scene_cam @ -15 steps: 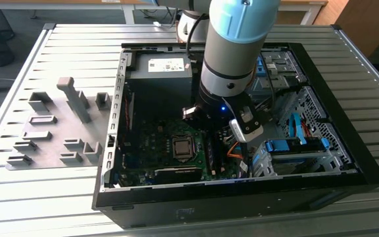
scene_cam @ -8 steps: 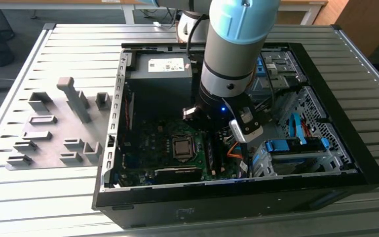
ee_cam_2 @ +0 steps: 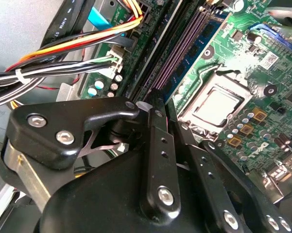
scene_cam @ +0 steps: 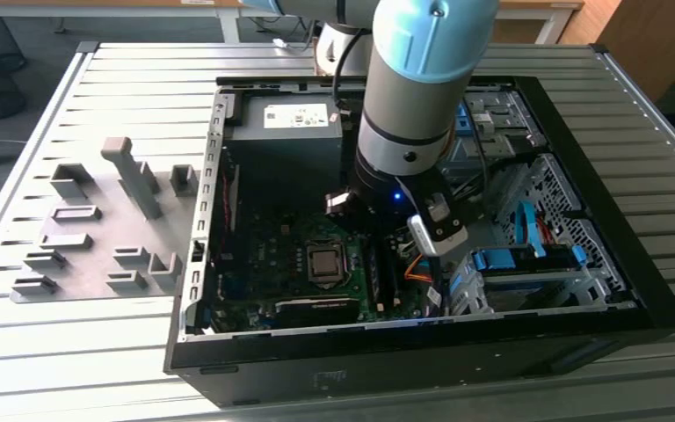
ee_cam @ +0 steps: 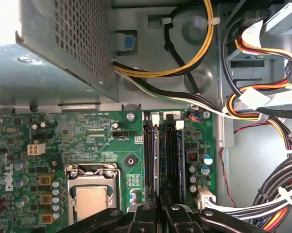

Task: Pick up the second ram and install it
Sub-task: 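Insert the second ram into the second slot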

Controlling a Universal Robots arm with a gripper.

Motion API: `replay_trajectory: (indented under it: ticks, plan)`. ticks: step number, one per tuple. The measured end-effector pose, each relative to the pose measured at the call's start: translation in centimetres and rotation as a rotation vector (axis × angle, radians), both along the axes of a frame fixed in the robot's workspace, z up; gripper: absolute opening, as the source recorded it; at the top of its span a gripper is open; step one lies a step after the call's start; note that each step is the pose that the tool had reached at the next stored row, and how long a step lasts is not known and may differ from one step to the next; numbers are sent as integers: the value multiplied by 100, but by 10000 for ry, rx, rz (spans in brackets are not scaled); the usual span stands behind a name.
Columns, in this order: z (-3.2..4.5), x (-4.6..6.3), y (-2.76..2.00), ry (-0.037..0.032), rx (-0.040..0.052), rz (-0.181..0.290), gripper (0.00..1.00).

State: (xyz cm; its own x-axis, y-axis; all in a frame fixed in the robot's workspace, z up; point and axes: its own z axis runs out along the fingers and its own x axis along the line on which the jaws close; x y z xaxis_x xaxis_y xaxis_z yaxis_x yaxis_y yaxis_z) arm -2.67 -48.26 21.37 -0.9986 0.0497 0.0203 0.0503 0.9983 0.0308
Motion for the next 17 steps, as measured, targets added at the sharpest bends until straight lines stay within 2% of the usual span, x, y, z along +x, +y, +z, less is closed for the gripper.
replay_trajectory:
  ticks: [7,14,17]
  plan:
    - [-7,1,0,1,2,0,15]
    - [22,19,0,83,3,8,15]
    - [21,38,0,93,0,92,15]
